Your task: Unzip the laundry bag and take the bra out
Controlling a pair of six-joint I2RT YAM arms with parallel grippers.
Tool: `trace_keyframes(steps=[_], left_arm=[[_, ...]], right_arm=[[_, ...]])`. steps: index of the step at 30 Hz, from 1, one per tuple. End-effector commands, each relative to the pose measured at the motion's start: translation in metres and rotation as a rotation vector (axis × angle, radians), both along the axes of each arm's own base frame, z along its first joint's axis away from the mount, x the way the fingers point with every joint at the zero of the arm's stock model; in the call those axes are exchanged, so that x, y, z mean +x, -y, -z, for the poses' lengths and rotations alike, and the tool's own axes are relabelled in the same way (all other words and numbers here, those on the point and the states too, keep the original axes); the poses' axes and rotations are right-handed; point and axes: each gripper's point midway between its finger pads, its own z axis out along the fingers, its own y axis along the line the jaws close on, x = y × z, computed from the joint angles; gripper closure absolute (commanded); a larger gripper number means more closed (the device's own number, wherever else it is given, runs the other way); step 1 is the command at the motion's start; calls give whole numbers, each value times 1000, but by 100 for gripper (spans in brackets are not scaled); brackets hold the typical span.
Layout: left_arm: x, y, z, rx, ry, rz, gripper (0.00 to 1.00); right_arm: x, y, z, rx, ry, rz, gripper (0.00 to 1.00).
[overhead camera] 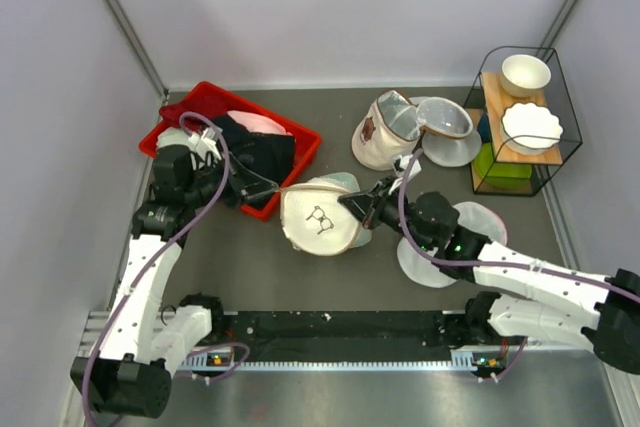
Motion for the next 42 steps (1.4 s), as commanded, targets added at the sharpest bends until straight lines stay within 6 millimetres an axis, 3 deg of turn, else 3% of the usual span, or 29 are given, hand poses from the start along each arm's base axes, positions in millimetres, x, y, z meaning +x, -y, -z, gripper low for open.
trace_keyframes(steps=[1,2,5,9,13,15,16,18,19,20,22,23,24,25,27,32,37,41,42], left_arm=[[6,-22,-2,29,36,-82,100],[4,-22,0,32,34,-78,100],[0,-22,6,38,17,-68,100],[3,-27,1,43,41,-75,100],[6,-27,-6,57,59,-64,100],[4,-25,-7,63,76,-42,100],[5,-26,-7,70,82,-40,100],[2,-24,-4,78,89,-7,100],[1,-22,-1,76,84,12,100],[0,-21,0,81,91,30,100],[-2,-19,5,70,80,64,100],[-4,-18,7,71,79,77,100],[-4,-17,10,69,73,81,100],[-5,-17,12,68,70,84,100],[-6,-16,14,61,62,89,100],[-9,-16,11,54,72,91,100],[-11,-15,10,52,77,92,100],[-13,-15,6,54,90,93,100],[-14,-15,6,56,91,92,100]], right_arm=[[29,17,-33,320,-67,218,100],[32,11,-23,341,-123,230,100],[34,-9,-17,404,-209,218,100],[-2,-63,1,355,-264,73,100],[-25,-82,20,300,-300,23,100],[-33,-85,26,274,-310,-8,84],[-35,-84,30,243,-296,-19,59],[-37,-78,36,177,-286,-14,43],[-35,-73,38,129,-253,-3,29],[-35,-74,31,112,-218,-16,19],[-33,-73,36,-55,-119,-56,10],[-36,-86,9,-61,-61,-129,10],[-37,-89,9,-119,-37,-154,10],[-37,-91,23,-231,-7,-187,11],[-38,-99,8,-255,43,-230,11],[-44,-124,11,-323,87,-367,16],[-43,-142,13,-303,83,-399,39],[-30,-136,26,-336,60,-317,32],[-32,-134,19,-320,68,-313,32]])
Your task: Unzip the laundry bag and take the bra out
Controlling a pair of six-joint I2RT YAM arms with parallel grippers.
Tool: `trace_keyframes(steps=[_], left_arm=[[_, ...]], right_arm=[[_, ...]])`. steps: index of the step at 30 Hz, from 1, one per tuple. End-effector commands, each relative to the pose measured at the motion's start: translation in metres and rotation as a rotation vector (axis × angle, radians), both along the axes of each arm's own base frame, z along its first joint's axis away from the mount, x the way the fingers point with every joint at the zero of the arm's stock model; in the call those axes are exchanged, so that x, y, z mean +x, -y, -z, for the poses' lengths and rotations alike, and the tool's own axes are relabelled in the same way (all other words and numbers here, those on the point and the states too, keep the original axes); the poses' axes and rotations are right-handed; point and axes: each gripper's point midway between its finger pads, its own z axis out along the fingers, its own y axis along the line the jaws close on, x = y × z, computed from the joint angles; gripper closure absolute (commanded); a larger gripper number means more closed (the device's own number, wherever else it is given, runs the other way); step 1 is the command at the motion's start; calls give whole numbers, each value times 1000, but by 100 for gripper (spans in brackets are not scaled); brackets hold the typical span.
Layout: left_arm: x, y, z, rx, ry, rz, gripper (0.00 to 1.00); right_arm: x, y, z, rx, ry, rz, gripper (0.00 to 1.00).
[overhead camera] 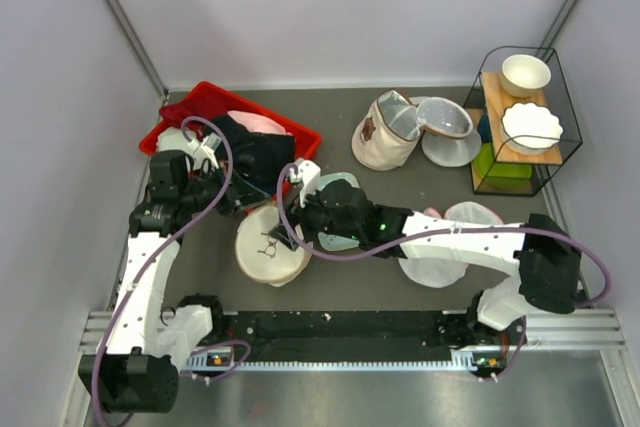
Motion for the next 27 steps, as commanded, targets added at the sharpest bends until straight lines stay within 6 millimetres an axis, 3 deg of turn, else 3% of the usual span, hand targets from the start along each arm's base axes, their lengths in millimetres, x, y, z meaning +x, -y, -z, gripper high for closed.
trace_keyframes(steps=[1,3,5,6,8,11,14,15,16,19,20,22,23,25,26,27], left_arm=[[-2,2,-20,-11,108,25,100],[-2,1,-19,-7,106,24,100],[-3,2,-19,-8,107,28,100],[-3,2,-19,-9,104,28,100],[-3,1,-19,-7,108,25,100],[-3,1,-21,-4,117,26,100],[-4,2,-22,-5,118,27,100],[-4,2,-22,-5,118,27,100],[-5,2,-22,-6,118,30,100],[-5,2,-22,-10,116,31,100],[-6,2,-23,-10,121,31,100],[-6,2,-23,-11,122,34,100],[-6,2,-22,-7,119,29,100],[-6,1,-19,1,116,27,100],[-5,0,-17,5,110,23,100],[-2,-3,-12,26,100,3,100]], right_arm=[[7,7,-19,30,33,40,32],[2,13,-37,83,46,34,33],[-2,22,-41,108,46,38,34],[-3,28,-58,160,68,44,34],[4,39,-59,166,93,105,33],[25,52,-53,128,141,214,16],[30,40,-43,69,134,181,11],[29,32,-49,74,141,156,10],[24,22,-36,39,121,102,10],[24,5,-31,13,108,59,12],[26,1,-22,0,96,55,18],[25,-2,-24,24,88,53,30],[26,-3,-39,87,93,68,51],[32,7,-33,106,93,129,89],[35,12,-37,146,74,172,100],[37,24,-31,153,60,210,100]])
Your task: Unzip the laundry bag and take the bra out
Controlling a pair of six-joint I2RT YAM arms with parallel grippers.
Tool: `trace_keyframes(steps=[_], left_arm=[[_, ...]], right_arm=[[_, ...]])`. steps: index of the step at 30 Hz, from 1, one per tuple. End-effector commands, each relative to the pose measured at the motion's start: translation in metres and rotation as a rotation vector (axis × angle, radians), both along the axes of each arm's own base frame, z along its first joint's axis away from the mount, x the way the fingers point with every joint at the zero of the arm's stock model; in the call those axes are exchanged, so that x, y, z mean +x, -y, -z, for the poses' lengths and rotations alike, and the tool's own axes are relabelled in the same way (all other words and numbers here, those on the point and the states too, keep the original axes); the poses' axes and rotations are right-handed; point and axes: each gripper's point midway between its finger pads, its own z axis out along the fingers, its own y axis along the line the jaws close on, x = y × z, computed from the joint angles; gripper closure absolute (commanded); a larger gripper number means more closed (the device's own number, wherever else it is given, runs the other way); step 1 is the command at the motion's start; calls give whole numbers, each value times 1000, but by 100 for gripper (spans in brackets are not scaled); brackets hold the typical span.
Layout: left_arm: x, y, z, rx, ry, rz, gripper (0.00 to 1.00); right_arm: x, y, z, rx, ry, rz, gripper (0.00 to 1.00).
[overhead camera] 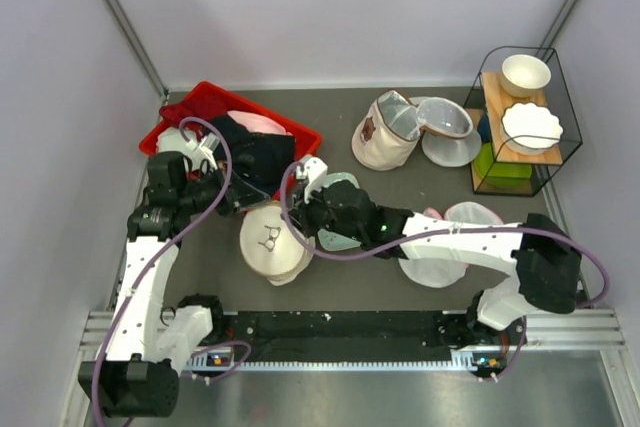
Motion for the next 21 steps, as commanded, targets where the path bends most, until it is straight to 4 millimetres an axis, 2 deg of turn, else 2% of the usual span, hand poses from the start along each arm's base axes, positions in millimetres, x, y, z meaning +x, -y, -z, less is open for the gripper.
trace_keyframes(steps=[1,5,6,8,9,10,13,17,18,19,20,21], left_arm=[[3,-4,-5,34,59,-13,100],[13,-14,1,75,33,-90,100],[15,-15,1,69,23,-102,100],[20,-16,6,70,1,-120,100],[22,-17,7,64,-18,-132,100],[24,-18,10,65,-36,-142,100],[27,-17,19,54,-75,-137,100],[24,-9,21,10,-83,-83,100],[25,-11,22,30,-69,-88,100],[27,-15,19,56,-47,-103,100],[32,-25,21,125,-25,-154,96],[27,-30,24,159,-53,-172,83]], right_arm=[[19,25,-36,196,14,157,100],[22,62,-22,282,-47,251,100],[19,70,-10,273,-57,264,100],[14,78,-14,319,-74,271,100],[9,83,-2,315,-92,271,100],[8,86,-9,359,-90,267,100],[2,87,-1,368,-127,259,100],[-1,79,6,344,-162,234,100],[0,74,-2,350,-172,230,100],[0,71,-2,336,-182,227,100],[0,69,11,282,-214,235,100],[1,62,-2,293,-219,218,100]])
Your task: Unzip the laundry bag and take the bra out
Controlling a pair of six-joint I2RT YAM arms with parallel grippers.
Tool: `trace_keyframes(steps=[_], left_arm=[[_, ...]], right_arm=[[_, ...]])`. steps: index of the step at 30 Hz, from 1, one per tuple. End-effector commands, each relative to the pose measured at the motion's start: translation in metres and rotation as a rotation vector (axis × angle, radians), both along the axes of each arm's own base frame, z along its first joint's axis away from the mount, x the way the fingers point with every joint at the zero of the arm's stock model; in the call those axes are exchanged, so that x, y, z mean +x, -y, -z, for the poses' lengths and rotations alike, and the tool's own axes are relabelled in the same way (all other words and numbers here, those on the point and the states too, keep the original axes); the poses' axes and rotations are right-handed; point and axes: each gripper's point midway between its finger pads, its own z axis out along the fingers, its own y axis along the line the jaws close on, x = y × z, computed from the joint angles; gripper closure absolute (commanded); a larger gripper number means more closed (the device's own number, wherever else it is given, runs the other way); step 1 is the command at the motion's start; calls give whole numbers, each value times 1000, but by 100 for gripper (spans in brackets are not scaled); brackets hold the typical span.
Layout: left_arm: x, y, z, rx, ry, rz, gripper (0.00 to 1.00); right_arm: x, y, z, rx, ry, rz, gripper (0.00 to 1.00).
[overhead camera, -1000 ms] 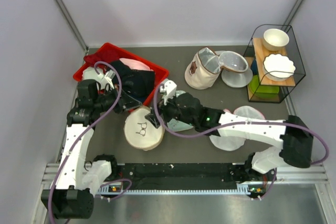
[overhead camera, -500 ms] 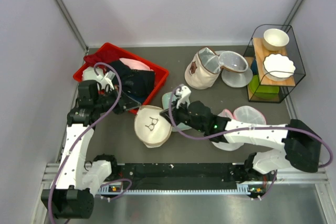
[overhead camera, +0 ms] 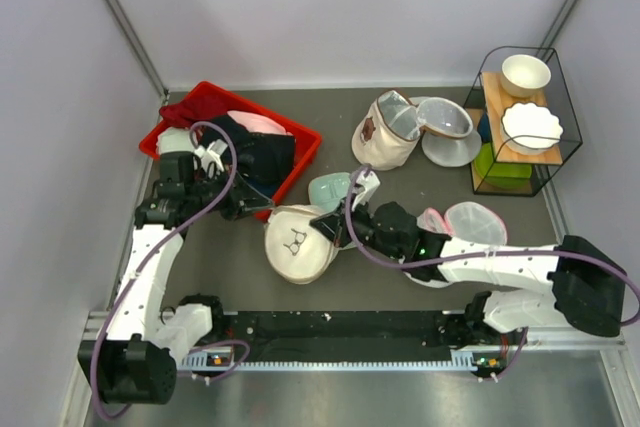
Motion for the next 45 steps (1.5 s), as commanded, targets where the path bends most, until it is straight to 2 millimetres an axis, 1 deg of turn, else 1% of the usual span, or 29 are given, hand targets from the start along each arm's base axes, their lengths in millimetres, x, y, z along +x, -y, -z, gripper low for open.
trace_keyframes(steps=[1,2,3,4,7,9,10,12,13,14,15,16,19,20,22,23,24,26,27,29,30,31,32,33,36,38,39,43,45], left_arm=[[28,-39,-11,226,152,-168,80],[26,-43,-17,255,185,-180,77],[25,-49,-19,292,196,-208,69],[24,-51,-30,305,234,-216,46],[17,-62,-46,374,269,-256,25],[12,-65,-52,399,289,-255,23],[7,-60,-57,386,310,-218,23],[-1,-58,-58,402,339,-177,23],[-5,-57,-55,406,335,-163,22],[-11,-58,-51,421,326,-151,23],[-14,-59,-47,431,317,-151,23],[-17,-61,-39,443,298,-151,22],[-25,-62,-26,463,283,-137,23],[-29,-58,-28,452,306,-111,23],[-37,-52,-23,458,310,-74,23],[-40,-51,-23,465,313,-70,23],[-43,-51,-17,487,302,-63,23],[-49,-46,-15,481,299,-48,24],[-53,-41,-9,489,292,-21,25],[-54,-33,-6,482,283,-23,25],[-61,-22,-3,480,294,30,25],[-57,-21,-3,506,306,13,25],[-58,-15,-1,504,287,18,26],[-65,-4,-3,500,298,63,26],[-61,9,-2,563,306,64,26],[-51,14,5,643,285,30,26],[-53,26,0,636,305,56,26],[-41,58,5,686,301,68,27],[-35,61,-3,705,315,9,27]], right_arm=[[14,-10,-8,-50,-67,29,100],[12,-13,-6,-74,-78,11,98],[9,-25,-14,-69,-84,-41,98],[9,-29,-16,-70,-98,-53,98],[10,-48,-31,-12,-132,-110,100],[11,-58,-37,14,-169,-137,100],[14,-62,-28,-7,-197,-139,100],[17,-68,-32,-16,-211,-138,98],[18,-67,-21,-53,-246,-126,66],[19,-66,-20,-57,-257,-112,46],[22,-62,-19,-67,-260,-84,31],[22,-57,-16,-85,-265,-63,17],[28,-30,-39,-51,-200,25,13],[21,-11,-62,14,-127,25,11],[21,15,-79,67,-61,93,7],[19,30,-66,41,-51,120,6],[20,53,-82,71,-15,186,6],[25,79,-64,16,-25,280,5],[27,100,-59,-9,-32,352,5],[29,125,-28,-61,-89,430,6],[31,137,-19,-74,-103,466,6],[29,146,-24,-34,-99,486,6],[27,152,-11,-38,-113,498,5],[27,158,-9,-30,-109,518,6],[26,167,-8,-20,-105,541,6],[26,165,-10,-39,-99,531,6],[26,163,-10,-44,-100,524,6],[28,155,-10,-79,-107,504,5],[29,154,-12,-81,-105,504,5]])
